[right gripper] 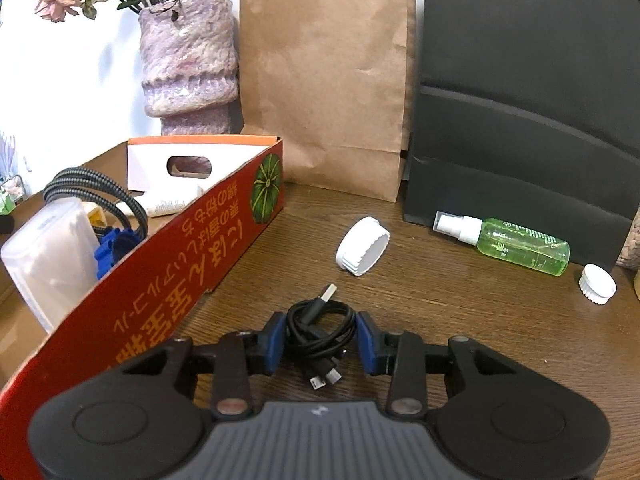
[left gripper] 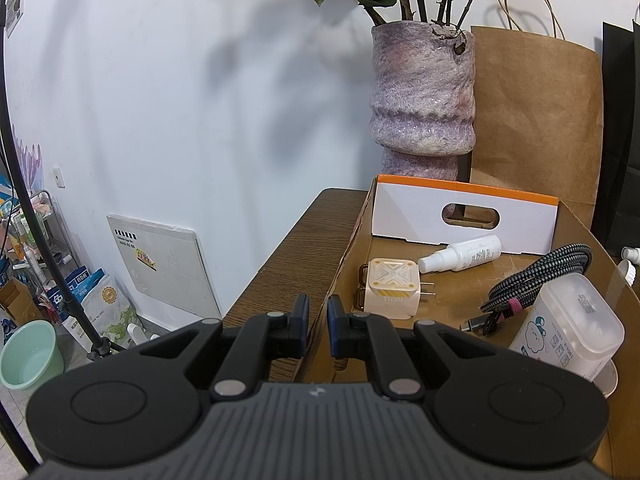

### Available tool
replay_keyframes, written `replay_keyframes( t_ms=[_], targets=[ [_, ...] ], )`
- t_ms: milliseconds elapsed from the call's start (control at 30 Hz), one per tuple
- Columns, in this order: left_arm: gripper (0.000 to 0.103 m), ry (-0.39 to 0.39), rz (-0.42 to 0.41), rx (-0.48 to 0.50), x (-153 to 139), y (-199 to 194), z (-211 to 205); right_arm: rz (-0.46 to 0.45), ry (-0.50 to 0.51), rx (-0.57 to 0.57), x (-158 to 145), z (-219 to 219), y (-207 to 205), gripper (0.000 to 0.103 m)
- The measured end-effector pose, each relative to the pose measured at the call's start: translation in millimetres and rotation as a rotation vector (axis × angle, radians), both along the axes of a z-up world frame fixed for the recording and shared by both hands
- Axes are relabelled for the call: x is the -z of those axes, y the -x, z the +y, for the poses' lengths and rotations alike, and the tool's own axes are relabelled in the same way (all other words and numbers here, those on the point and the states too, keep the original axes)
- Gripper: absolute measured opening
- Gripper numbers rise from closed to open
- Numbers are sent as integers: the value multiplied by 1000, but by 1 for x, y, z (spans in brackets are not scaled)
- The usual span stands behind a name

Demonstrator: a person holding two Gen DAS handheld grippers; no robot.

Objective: Organize rigid objects
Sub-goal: 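Grasp the small black USB cable with the right gripper, then carry the USB cable over the orange box with the right gripper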

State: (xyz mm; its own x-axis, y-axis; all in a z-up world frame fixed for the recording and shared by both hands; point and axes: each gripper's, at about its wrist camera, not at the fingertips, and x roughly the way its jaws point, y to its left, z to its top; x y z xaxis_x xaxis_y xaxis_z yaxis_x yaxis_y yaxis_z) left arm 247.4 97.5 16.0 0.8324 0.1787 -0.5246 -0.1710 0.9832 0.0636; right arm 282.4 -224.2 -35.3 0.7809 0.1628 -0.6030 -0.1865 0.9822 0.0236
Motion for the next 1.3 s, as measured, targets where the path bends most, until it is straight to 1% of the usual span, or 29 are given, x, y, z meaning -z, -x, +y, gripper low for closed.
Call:
replay_keyframes(
  t_ms=[400, 833, 1033, 1300],
  targets=[
    [11, 0, 0, 0, 0, 0, 0, -64, -3, 10, -13, -2, 6, 36],
    [11, -1, 0, 0, 0, 0, 0, -216, -18, 9, -54, 0, 21, 36],
    [11, 0, 0, 0, 1, 0, 0, -275, -33, -15, -72, 13, 28, 36],
    [11, -1, 0, -1, 1, 0, -1, -302, -56, -88, -83, 49, 28, 36]
  ],
)
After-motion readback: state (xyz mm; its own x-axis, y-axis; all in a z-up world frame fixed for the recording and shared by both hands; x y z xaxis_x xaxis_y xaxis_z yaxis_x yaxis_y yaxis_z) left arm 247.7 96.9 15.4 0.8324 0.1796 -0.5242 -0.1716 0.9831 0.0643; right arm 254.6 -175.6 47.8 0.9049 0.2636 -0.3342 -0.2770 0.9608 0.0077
